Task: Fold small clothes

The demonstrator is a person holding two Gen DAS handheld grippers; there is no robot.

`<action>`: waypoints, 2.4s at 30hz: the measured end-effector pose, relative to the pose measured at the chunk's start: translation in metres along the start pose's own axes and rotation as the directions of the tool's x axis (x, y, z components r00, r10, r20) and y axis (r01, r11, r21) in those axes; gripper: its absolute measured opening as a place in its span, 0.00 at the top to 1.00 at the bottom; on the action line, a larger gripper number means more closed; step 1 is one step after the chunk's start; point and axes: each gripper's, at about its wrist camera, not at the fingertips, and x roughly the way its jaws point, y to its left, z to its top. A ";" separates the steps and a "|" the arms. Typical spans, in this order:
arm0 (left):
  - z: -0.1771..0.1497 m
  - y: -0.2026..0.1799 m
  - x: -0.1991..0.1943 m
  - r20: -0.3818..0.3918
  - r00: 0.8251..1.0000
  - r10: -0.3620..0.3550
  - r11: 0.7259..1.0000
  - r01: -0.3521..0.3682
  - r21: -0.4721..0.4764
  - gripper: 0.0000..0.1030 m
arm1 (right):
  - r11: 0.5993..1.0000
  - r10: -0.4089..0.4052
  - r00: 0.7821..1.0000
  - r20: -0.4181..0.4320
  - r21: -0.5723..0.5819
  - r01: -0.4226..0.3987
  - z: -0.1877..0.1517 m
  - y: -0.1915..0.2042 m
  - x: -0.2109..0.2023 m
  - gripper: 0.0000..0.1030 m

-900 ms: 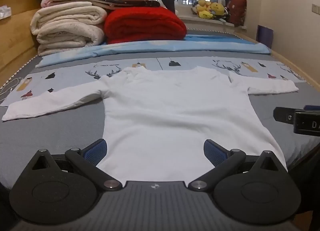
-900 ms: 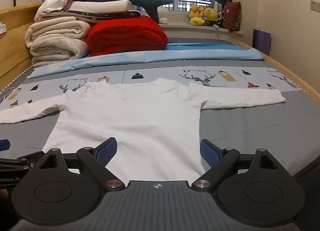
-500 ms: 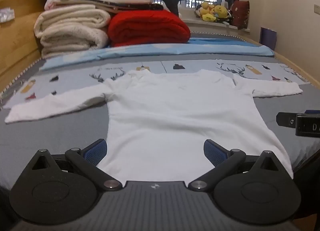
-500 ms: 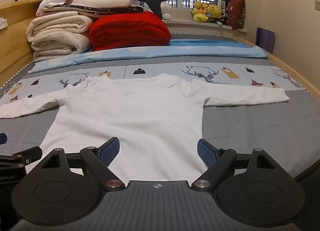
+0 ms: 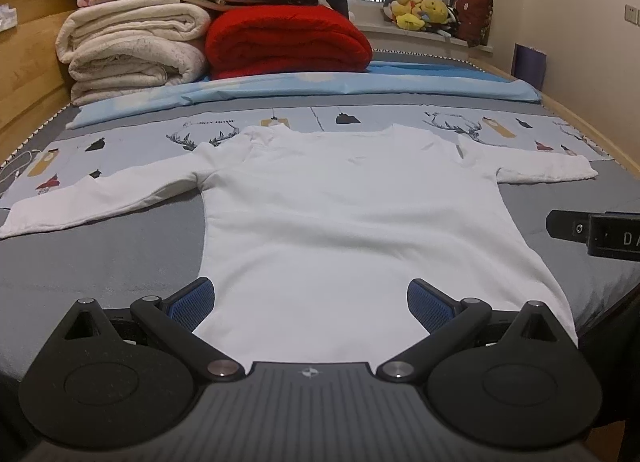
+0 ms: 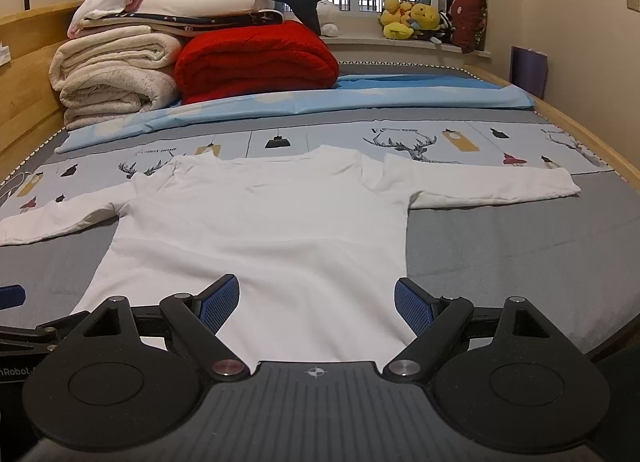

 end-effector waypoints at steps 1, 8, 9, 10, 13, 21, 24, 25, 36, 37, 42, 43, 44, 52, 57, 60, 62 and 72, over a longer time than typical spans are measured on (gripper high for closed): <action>0.000 0.000 0.000 0.000 1.000 0.000 1.000 0.000 -0.002 0.00 | 1.000 0.002 1.000 0.000 0.002 -0.002 -0.001 -0.001 0.000 0.17; 0.000 0.001 -0.001 0.002 1.000 -0.006 1.000 0.006 -0.003 0.00 | 1.000 0.016 1.000 0.008 -0.003 -0.016 -0.001 -0.001 -0.002 0.17; 0.000 0.000 -0.001 0.002 1.000 -0.005 1.000 0.005 -0.004 0.00 | 1.000 0.018 1.000 0.009 -0.008 -0.018 -0.001 0.000 -0.003 0.17; 0.000 0.000 -0.001 0.002 1.000 -0.007 1.000 0.007 -0.004 0.00 | 1.000 0.020 1.000 0.009 -0.014 -0.020 -0.001 0.001 -0.003 0.17; 0.000 0.001 -0.002 -0.001 1.000 -0.007 1.000 0.007 -0.007 0.00 | 0.999 0.026 1.000 0.013 -0.027 -0.026 -0.001 0.003 -0.004 0.17; 0.001 0.003 -0.002 -0.005 1.000 -0.008 1.000 0.008 -0.012 0.00 | 0.999 0.033 0.999 0.036 -0.042 -0.032 -0.001 0.005 -0.007 0.17; 0.001 0.003 -0.002 -0.005 1.000 -0.009 1.000 0.009 -0.011 0.00 | 0.999 0.034 0.998 0.051 -0.044 -0.031 -0.001 0.007 -0.008 0.17; 0.001 0.003 -0.002 -0.005 1.000 -0.008 1.000 0.008 -0.011 0.00 | 0.999 0.034 0.998 0.054 -0.044 -0.032 -0.001 0.007 -0.009 0.17; 0.002 0.004 -0.002 -0.009 1.000 -0.007 1.000 0.007 -0.016 0.00 | 0.998 0.047 0.998 0.042 -0.041 -0.045 0.001 0.010 -0.008 0.17; 0.002 0.004 -0.002 -0.009 1.000 -0.007 1.000 0.007 -0.016 0.00 | 0.998 0.046 0.998 0.040 -0.039 -0.045 0.002 0.009 -0.008 0.17; 0.001 0.004 -0.002 -0.009 1.000 -0.007 1.000 0.007 -0.017 0.00 | 0.998 0.040 0.999 0.037 -0.040 -0.038 0.003 0.010 -0.007 0.17; 0.001 0.004 -0.002 -0.009 1.000 -0.007 1.000 0.007 -0.017 0.00 | 0.998 0.038 0.999 0.037 -0.041 -0.037 0.003 0.010 -0.007 0.17; 0.001 0.004 -0.002 -0.009 1.000 -0.007 1.000 0.007 -0.017 0.00 | 0.999 0.038 0.999 0.036 -0.041 -0.036 0.002 0.011 -0.006 0.17; 0.002 0.004 -0.002 -0.009 1.000 -0.006 1.000 0.006 -0.018 0.00 | 0.999 0.030 0.999 0.030 -0.033 -0.029 0.001 0.011 -0.005 0.17; 0.006 0.010 -0.004 0.015 1.000 -0.020 1.000 0.021 -0.016 0.07 | 0.999 0.023 0.999 0.033 -0.034 -0.022 0.001 0.011 -0.004 0.17; 0.020 0.031 -0.007 0.032 0.998 -0.051 0.998 0.052 -0.020 0.31 | 1.000 0.029 0.998 0.047 0.005 -0.029 0.008 0.003 -0.006 0.21; 0.035 0.052 -0.008 0.045 0.997 -0.067 0.998 0.067 -0.005 0.44 | 0.997 0.048 0.997 0.056 0.059 -0.051 0.020 -0.012 -0.009 0.31; 0.041 0.153 0.077 -0.240 0.962 -0.128 0.986 0.097 -0.138 0.51 | 0.992 0.075 0.997 -0.026 0.102 -0.072 0.076 -0.100 0.048 0.52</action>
